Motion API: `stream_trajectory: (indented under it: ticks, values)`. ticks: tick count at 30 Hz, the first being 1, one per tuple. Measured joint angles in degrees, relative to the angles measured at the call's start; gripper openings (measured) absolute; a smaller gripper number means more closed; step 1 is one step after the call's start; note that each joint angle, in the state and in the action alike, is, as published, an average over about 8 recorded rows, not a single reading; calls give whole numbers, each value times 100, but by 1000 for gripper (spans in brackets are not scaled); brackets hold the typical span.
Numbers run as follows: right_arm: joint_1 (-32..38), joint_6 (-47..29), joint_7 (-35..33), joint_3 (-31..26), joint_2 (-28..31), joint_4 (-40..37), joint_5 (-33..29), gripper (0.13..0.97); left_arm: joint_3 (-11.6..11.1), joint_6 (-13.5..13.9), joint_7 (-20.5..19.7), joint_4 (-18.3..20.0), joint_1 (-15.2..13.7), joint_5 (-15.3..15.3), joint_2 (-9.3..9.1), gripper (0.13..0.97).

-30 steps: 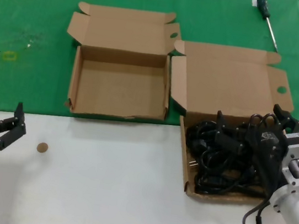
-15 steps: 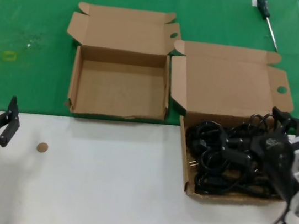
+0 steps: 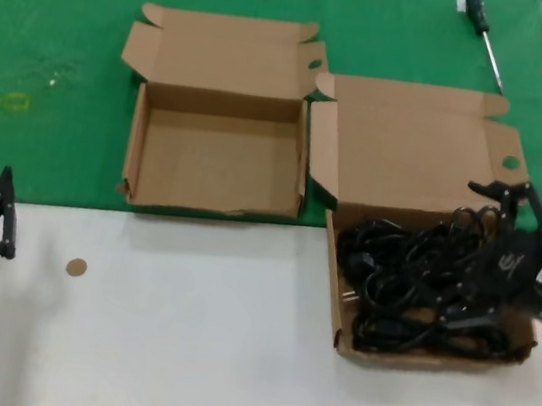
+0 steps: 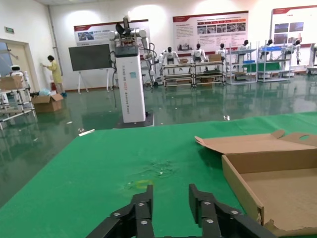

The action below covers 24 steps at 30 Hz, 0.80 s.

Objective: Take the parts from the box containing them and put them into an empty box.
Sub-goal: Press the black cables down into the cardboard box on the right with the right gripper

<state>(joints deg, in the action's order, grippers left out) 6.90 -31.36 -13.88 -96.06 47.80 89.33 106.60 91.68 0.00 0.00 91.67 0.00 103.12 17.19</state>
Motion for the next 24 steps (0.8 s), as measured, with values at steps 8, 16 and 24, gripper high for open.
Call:
stream_trajectory:
  ticks: [8, 16, 24]
  values:
    - [807, -1349, -1488, -104, 498, -414, -189, 966, 0, 0, 0, 0, 0, 0, 0, 272]
    - [1449, -2197, -2809, -335, 603, -829, -417, 966, 0, 0, 0, 0, 0, 0, 0, 190]
    - [1873, -2417, -3830, -582, 356, -1201, -700, 966, 0, 0, -2, 0, 0, 0, 0, 164]
